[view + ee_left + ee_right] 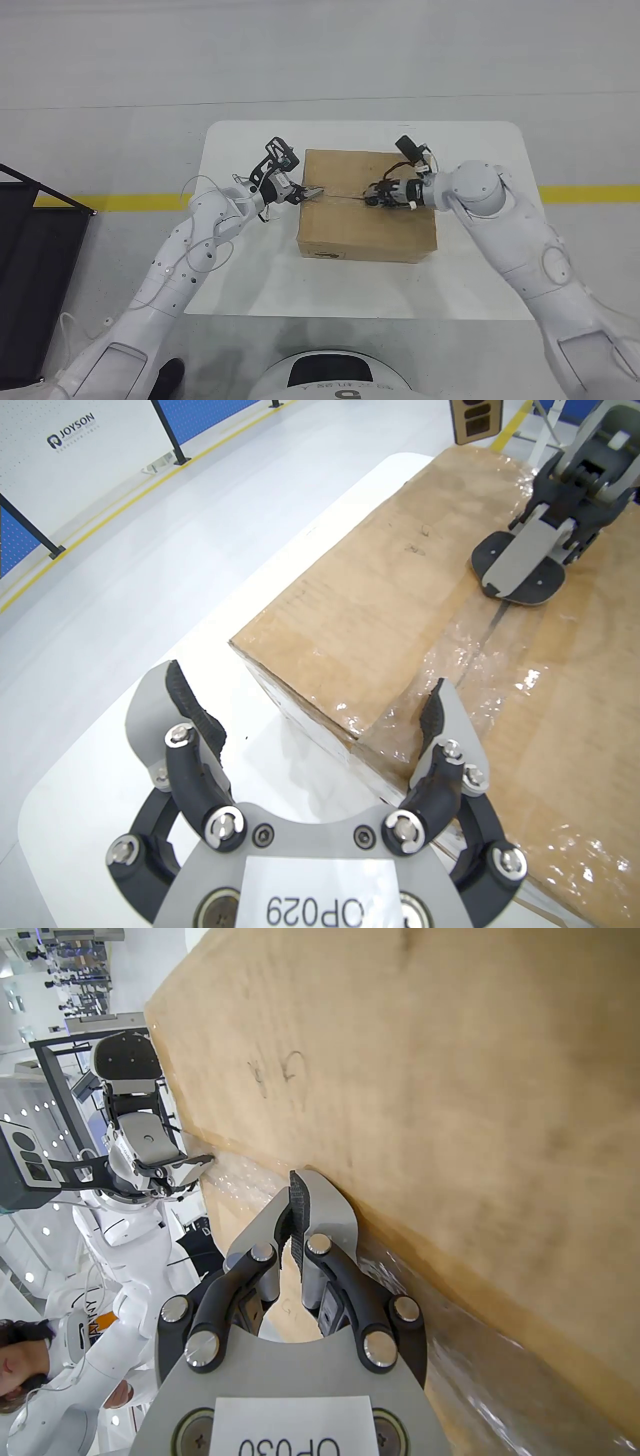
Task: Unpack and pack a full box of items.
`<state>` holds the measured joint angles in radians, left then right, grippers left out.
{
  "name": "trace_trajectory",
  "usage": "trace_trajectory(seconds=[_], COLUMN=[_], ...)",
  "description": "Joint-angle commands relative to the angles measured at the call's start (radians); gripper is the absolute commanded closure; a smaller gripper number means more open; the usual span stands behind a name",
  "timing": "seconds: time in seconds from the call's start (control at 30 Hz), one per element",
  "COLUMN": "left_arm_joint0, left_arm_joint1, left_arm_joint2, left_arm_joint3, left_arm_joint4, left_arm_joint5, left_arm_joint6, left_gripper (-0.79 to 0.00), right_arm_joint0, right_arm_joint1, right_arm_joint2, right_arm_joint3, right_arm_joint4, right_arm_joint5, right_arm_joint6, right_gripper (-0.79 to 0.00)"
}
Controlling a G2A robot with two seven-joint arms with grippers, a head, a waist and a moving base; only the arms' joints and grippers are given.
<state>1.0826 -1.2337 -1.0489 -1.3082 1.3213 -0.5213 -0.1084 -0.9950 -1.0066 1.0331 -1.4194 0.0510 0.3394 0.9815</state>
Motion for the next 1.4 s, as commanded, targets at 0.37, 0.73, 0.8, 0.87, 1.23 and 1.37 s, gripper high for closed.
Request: trace_trajectory(seconds=[0.37, 0.73, 0.8, 0.87, 1.23, 1.37], left_arm_joint0=[0.000, 0.000, 0.000, 0.000, 0.000, 0.000], left_arm_joint1=[0.000, 0.000, 0.000, 0.000, 0.000, 0.000], left_arm_joint2=[0.000, 0.000, 0.000, 0.000, 0.000, 0.000], left_arm_joint3=[0.000, 0.000, 0.000, 0.000, 0.000, 0.000], left_arm_joint4=[0.000, 0.000, 0.000, 0.000, 0.000, 0.000], left_arm_joint5=[0.000, 0.000, 0.000, 0.000, 0.000, 0.000], left_arm_joint6=[0.000, 0.000, 0.000, 0.000, 0.000, 0.000], left_gripper=[-0.785, -0.785, -0.785, -0.785, -0.785, -0.785], right_arm_joint0=[-0.153, -0.268, -0.293, -0.320, -0.450, -0.480], right_arm_joint1=[0.053, 0.084, 0.089, 0.094, 0.105, 0.100], right_arm_joint2=[0.211, 0.349, 0.381, 0.416, 0.587, 0.642], right_arm_joint3=[-0.098, -0.157, -0.168, -0.178, -0.214, -0.218], right_arm_joint4=[0.011, 0.011, 0.023, 0.033, 0.126, 0.215], right_arm_joint5=[0.002, 0.003, -0.003, -0.006, -0.034, -0.092], right_arm_joint6=[-0.011, 0.002, -0.002, -0.015, -0.125, -0.190], right_gripper=[0.000, 0.000, 0.000, 0.000, -0.166, -0.132])
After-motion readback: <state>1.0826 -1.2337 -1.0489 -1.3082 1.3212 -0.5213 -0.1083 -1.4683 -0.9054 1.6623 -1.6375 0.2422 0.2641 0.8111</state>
